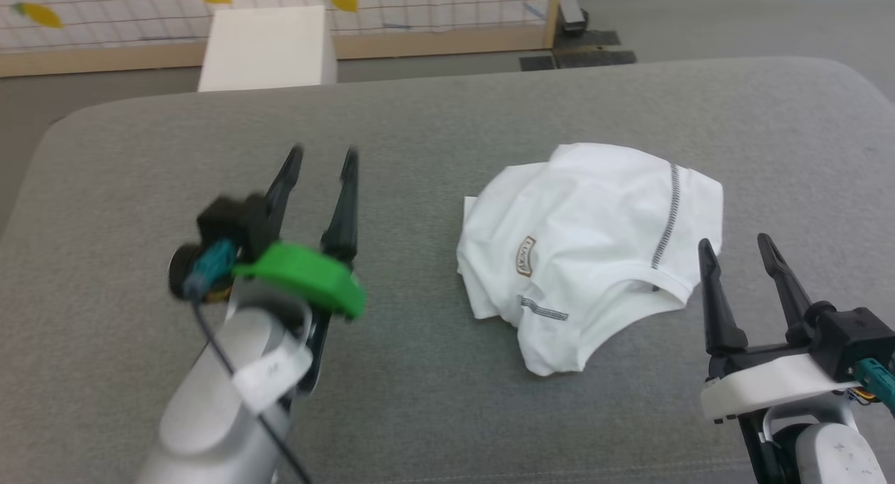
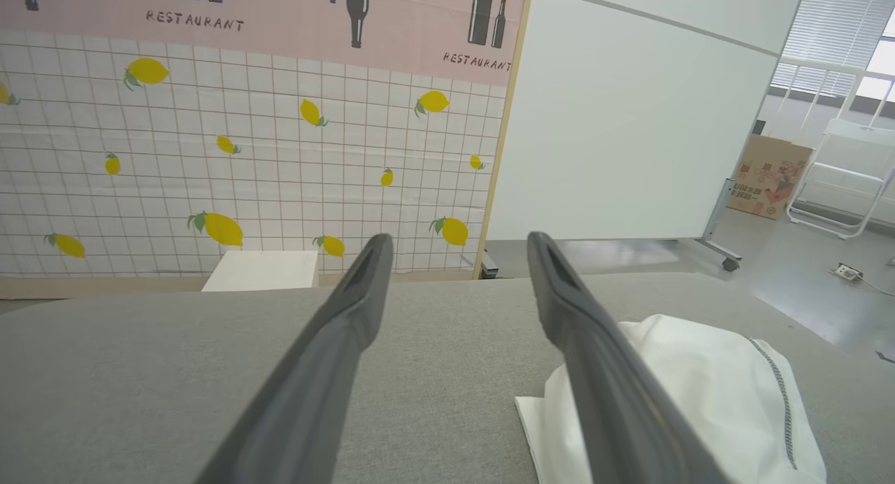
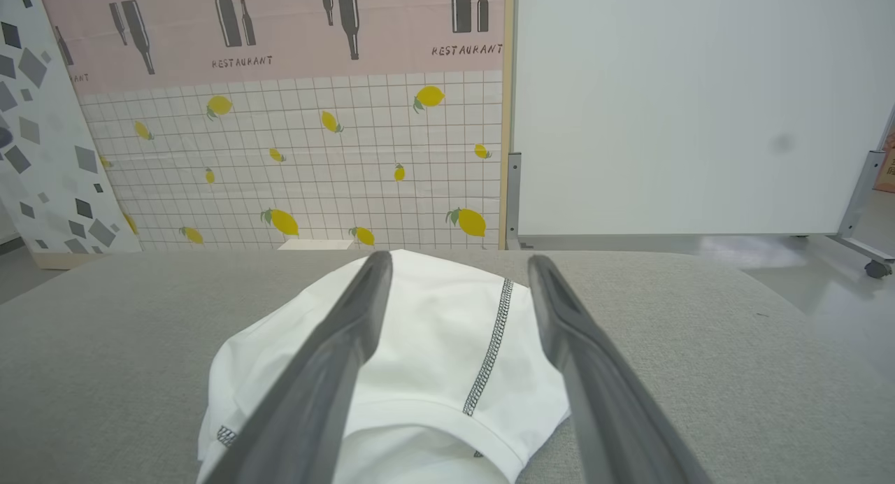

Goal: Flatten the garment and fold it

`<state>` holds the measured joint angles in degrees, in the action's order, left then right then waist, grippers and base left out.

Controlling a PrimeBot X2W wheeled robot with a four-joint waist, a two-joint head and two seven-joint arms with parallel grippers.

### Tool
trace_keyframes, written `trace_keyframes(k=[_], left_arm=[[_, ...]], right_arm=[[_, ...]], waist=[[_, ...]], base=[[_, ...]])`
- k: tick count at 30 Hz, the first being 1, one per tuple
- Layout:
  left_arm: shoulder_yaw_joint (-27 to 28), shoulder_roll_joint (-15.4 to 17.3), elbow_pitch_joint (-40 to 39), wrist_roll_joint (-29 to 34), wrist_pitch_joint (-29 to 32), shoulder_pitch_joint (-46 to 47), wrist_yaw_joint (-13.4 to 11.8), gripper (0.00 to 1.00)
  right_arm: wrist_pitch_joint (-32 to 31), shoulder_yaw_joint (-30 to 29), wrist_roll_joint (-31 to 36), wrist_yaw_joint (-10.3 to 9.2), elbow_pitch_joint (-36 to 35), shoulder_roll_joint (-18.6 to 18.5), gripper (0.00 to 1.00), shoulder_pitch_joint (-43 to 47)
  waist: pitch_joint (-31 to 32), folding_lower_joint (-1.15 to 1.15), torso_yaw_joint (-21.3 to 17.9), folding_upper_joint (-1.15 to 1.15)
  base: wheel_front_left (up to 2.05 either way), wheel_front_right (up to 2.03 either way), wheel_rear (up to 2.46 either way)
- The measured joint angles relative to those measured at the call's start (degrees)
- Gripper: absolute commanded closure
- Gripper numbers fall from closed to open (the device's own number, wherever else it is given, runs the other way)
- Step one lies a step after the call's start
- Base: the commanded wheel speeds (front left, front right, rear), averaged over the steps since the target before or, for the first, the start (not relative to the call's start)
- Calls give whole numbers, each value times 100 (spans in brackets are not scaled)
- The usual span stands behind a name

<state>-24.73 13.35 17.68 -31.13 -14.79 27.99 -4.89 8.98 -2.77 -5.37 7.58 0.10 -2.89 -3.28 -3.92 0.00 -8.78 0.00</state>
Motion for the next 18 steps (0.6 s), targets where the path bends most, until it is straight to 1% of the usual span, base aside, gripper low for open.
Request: trace_keyframes(k=[3,9,11,15,18], left_arm=[[264,113,-386,236,1,-650,-4,0],[837,145,-882,567,1,-1564,-3,0],[985,105,-985,673,1,-1805,-2,0],[1283,-77,-1201,848,1,-2237,38,0],[1428,-216,-1278,918,1,-2407,101,0]], right_arm=[[-52,-63,68,0,-69,0,0,68],[-151,-104,107,0,-122,2,0,137],[-188,-104,107,0,-123,1,0,164],[-303,-93,103,0,-94,1,0,208],[-570,-35,74,0,26,0,0,227]], waist=[[66,0,166,0],[143,0,461,0],[156,0,533,0],[172,0,633,0],[174,0,678,0]], base=[[0,0,0],[0,0,0],[0,0,0],[0,0,0],[0,0,0]])
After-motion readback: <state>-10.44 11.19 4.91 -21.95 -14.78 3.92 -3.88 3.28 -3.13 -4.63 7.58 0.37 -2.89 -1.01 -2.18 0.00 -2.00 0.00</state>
